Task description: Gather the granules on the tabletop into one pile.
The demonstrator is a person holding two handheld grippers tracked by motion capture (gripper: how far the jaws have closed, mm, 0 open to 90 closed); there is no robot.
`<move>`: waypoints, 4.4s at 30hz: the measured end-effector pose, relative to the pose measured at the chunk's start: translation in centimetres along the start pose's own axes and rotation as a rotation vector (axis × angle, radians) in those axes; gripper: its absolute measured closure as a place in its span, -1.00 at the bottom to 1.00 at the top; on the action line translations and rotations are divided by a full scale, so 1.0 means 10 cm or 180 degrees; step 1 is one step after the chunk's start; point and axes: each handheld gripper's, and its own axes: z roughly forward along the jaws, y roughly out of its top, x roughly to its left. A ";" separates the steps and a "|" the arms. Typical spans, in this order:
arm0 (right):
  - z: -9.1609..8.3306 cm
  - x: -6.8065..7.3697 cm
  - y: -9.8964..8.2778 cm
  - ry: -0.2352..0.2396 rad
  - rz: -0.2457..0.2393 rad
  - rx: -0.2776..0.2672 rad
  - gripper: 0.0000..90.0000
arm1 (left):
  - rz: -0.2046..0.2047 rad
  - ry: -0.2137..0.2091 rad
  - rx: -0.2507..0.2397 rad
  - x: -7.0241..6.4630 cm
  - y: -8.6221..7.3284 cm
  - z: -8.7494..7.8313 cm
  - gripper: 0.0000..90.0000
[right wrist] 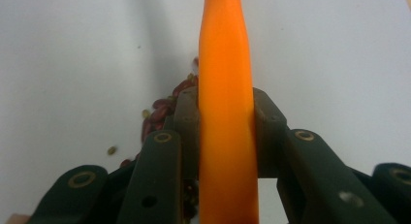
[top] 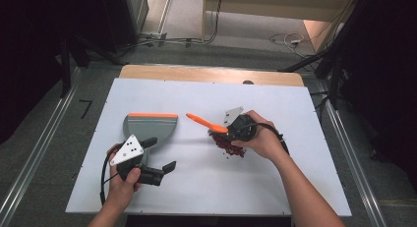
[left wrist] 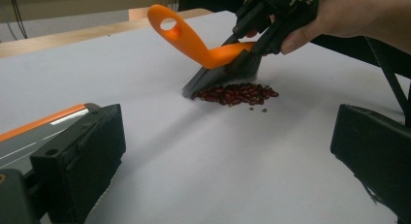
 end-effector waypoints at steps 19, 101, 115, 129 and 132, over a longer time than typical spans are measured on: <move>-0.29 0.04 -0.08 -0.0114 0.0532 -0.0226 0.53 | -0.0002 0.0008 0.0002 0.01 0.00 0.00 -1.00; -0.16 -0.09 -0.20 -0.0463 0.0790 0.0024 0.53 | 0.0011 -0.0019 0.0044 -0.02 0.00 0.04 -1.00; -0.37 0.19 0.09 0.0041 0.1460 -0.0395 0.53 | 0.0025 -0.0022 0.0054 -0.02 -0.01 0.05 -1.00; -0.06 0.22 -0.03 0.0443 0.2020 -0.0233 0.53 | 0.0016 -0.0019 0.0053 -0.01 -0.01 0.04 -1.00; -0.17 0.18 -0.15 0.0426 0.2078 -0.0329 0.53 | 0.0012 -0.0022 0.0057 -0.01 -0.01 0.05 -1.00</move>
